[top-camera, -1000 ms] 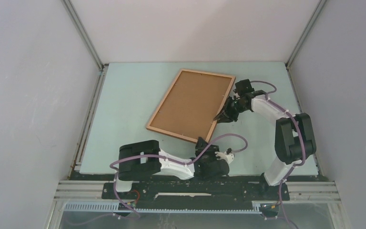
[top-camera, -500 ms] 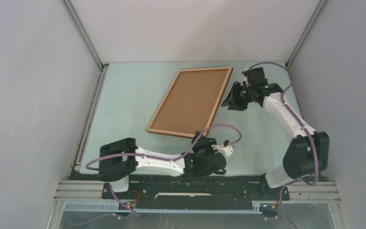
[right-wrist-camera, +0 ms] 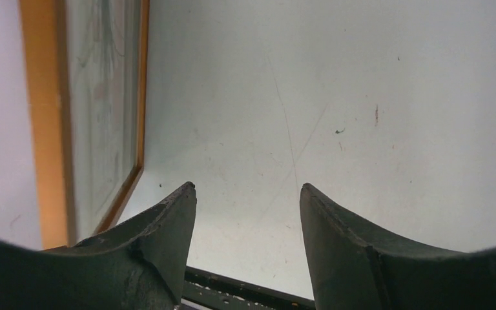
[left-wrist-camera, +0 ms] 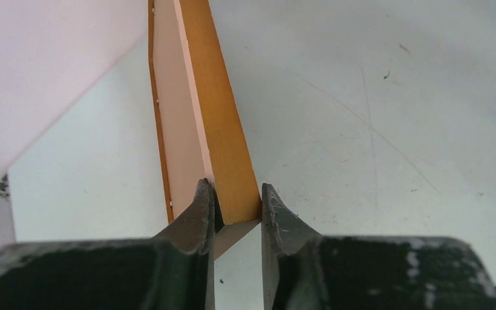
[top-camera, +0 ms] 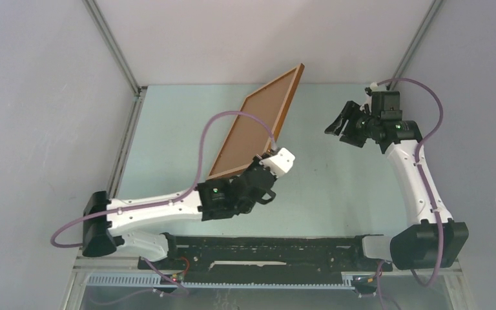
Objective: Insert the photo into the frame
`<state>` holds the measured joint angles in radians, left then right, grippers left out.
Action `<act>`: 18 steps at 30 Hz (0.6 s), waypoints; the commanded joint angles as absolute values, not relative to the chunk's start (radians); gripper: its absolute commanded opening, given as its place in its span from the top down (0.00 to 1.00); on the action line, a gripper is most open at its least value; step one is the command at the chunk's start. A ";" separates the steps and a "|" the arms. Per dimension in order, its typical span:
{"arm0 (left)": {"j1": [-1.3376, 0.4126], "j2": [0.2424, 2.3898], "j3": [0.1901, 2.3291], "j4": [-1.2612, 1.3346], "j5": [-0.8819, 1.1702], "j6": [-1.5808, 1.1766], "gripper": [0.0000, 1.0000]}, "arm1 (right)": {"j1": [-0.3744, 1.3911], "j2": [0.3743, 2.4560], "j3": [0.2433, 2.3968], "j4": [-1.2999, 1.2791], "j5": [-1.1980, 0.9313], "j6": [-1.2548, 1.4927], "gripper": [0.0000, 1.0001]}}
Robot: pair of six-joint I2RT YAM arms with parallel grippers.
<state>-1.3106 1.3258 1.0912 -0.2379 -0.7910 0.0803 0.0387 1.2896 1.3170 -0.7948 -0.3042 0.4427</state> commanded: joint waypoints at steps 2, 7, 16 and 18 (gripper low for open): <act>-1.285 1.217 1.179 -0.238 -0.578 -0.111 1.00 | 0.029 1.270 1.282 -0.799 -0.344 0.421 0.33; -1.267 1.110 1.152 -0.231 -0.607 -0.186 1.00 | 0.028 1.280 1.253 -0.773 -0.373 0.435 0.34; -1.023 0.889 1.015 -0.176 -0.373 -0.449 1.00 | 0.050 1.319 1.247 -0.766 -0.390 0.450 0.36; -0.984 0.887 1.018 -0.221 -0.363 -0.462 1.00 | 0.063 1.326 1.220 -0.734 -0.381 0.487 0.36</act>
<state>-1.0550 0.9054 1.0481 -0.2218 -0.4847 -0.3298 0.0425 1.3155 1.2480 -0.7876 -0.3767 0.4496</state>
